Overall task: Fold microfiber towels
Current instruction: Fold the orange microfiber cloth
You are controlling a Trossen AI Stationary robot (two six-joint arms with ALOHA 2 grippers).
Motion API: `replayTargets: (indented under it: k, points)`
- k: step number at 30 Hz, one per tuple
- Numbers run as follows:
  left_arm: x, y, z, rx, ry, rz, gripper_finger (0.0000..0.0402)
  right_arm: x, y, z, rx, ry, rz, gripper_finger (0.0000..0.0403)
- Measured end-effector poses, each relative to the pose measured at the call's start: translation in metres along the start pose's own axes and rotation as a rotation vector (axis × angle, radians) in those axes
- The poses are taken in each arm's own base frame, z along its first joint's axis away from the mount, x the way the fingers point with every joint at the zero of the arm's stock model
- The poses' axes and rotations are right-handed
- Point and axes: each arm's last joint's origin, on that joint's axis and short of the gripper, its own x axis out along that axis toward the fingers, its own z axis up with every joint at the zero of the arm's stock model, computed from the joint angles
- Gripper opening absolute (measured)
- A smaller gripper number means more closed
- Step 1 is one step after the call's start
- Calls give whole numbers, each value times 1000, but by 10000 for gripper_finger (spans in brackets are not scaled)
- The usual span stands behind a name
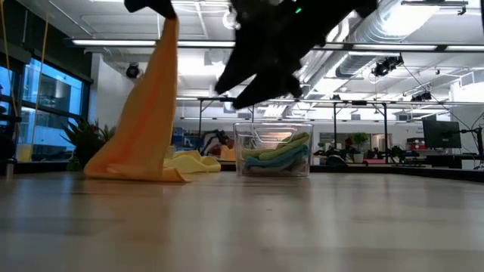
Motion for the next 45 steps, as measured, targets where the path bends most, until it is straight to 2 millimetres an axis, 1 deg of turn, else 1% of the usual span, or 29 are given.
replayTargets:
  k: [5,8,13,17,24,29,33,35,38,45]
  points:
    - [18,-10,5,4,28,-18,0,43,9,-12,95,-61,42,234]
    - [24,-13,5,9,54,-43,0,63,13,-18,95,-74,45,234]
    - [25,-14,6,30,54,-53,0,93,16,-29,4,-67,-1,234]
    - [18,-11,5,26,39,-62,0,109,17,-35,12,-68,-40,234]
    - [3,-5,3,16,-9,-67,0,123,22,-29,40,-120,-31,234]
    - [-3,-2,3,11,-30,-61,0,125,20,-16,58,-186,4,234]
    - [-4,-1,3,10,-43,-36,0,124,23,-10,5,-193,27,226]
    - [-4,-1,3,9,-47,-25,0,127,23,-13,-10,-188,27,217]
    - [-4,-1,3,24,-49,-22,0,134,19,-23,30,-150,14,204]
    - [-6,0,4,21,-67,-27,0,133,17,-20,48,-164,-12,190]
